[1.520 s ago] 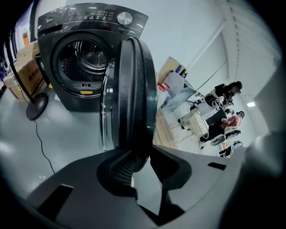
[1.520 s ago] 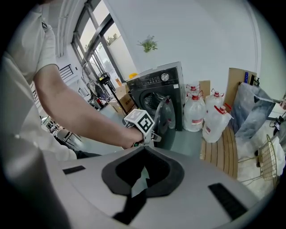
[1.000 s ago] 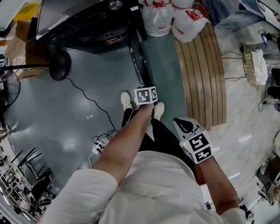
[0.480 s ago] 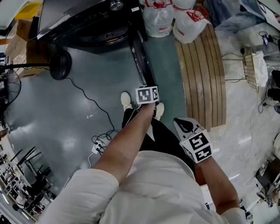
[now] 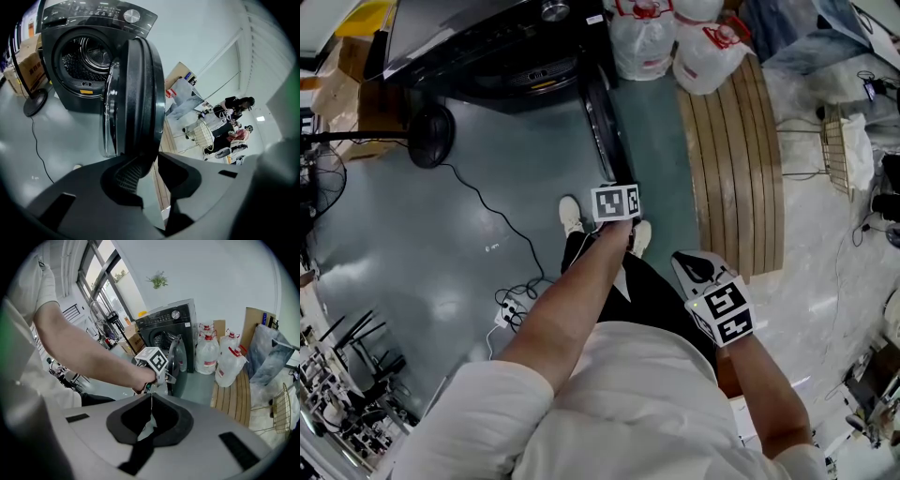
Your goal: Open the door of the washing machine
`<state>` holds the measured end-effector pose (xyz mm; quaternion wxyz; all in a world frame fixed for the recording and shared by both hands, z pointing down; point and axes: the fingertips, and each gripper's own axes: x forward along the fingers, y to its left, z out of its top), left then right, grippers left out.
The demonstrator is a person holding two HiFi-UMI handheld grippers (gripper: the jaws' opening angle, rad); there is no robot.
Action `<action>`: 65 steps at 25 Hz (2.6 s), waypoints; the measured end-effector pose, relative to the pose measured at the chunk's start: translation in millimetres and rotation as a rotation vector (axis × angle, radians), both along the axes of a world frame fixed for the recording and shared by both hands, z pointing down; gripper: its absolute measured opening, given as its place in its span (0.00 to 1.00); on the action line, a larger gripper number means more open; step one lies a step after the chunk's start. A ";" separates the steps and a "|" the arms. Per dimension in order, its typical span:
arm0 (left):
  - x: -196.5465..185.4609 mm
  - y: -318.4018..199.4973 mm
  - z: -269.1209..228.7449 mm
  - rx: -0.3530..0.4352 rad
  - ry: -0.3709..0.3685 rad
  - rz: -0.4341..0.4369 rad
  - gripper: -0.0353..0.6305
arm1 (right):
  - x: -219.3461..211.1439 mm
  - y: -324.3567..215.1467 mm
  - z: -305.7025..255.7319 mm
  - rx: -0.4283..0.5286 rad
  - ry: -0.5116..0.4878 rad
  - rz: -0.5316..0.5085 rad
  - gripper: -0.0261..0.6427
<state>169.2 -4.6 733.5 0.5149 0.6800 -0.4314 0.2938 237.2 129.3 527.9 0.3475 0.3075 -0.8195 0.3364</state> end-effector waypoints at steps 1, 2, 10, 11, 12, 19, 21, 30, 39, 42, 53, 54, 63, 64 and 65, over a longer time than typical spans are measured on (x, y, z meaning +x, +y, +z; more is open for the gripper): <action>0.0 0.5 -0.6 0.001 0.000 0.003 0.23 | -0.4 0.3 0.1 0.000 0.000 -0.002 0.06; 0.0 0.7 -1.5 0.002 0.001 0.005 0.23 | -0.9 0.4 0.0 0.001 0.000 -0.003 0.06; -1.6 5.6 -15.4 0.024 0.021 0.021 0.23 | -6.9 -1.2 -5.4 0.022 -0.002 -0.010 0.06; -2.4 6.7 -17.8 0.028 0.026 0.024 0.23 | -7.8 -1.2 -6.1 0.026 -0.003 -0.011 0.06; -3.4 8.1 -20.3 0.031 0.028 0.029 0.23 | -8.6 -1.0 -7.0 0.030 -0.003 -0.012 0.06; -6.3 14.7 -54.5 0.057 0.078 0.067 0.23 | -16.4 -6.2 -19.2 0.060 -0.017 -0.020 0.06; -4.3 18.0 -70.6 0.080 0.105 0.087 0.23 | -18.3 -7.3 -23.2 0.071 -0.024 -0.022 0.06; -12.8 49.4 -166.8 0.160 0.185 0.158 0.20 | -21.2 -9.4 -50.7 0.134 -0.044 -0.031 0.05; -35.3 78.6 -272.0 0.287 0.225 0.215 0.08 | -27.5 -5.6 -81.6 0.175 -0.078 -0.055 0.05; -46.1 88.0 -297.7 0.316 0.240 0.229 0.08 | -30.9 -6.1 -92.6 0.198 -0.086 -0.070 0.05; -68.5 110.0 -330.2 0.336 0.241 0.227 0.08 | -45.3 -3.6 -114.5 0.223 -0.110 -0.129 0.05; -69.5 110.7 -330.5 0.336 0.239 0.226 0.08 | -46.3 -3.4 -115.7 0.224 -0.111 -0.134 0.05; -75.7 113.4 -325.7 0.327 0.232 0.224 0.08 | -52.6 -1.2 -120.1 0.233 -0.110 -0.149 0.05; -75.9 113.4 -325.9 0.327 0.231 0.225 0.08 | -52.2 -1.0 -120.4 0.234 -0.109 -0.149 0.05; -76.3 113.1 -326.1 0.327 0.229 0.224 0.08 | -51.9 -1.0 -120.6 0.234 -0.108 -0.150 0.05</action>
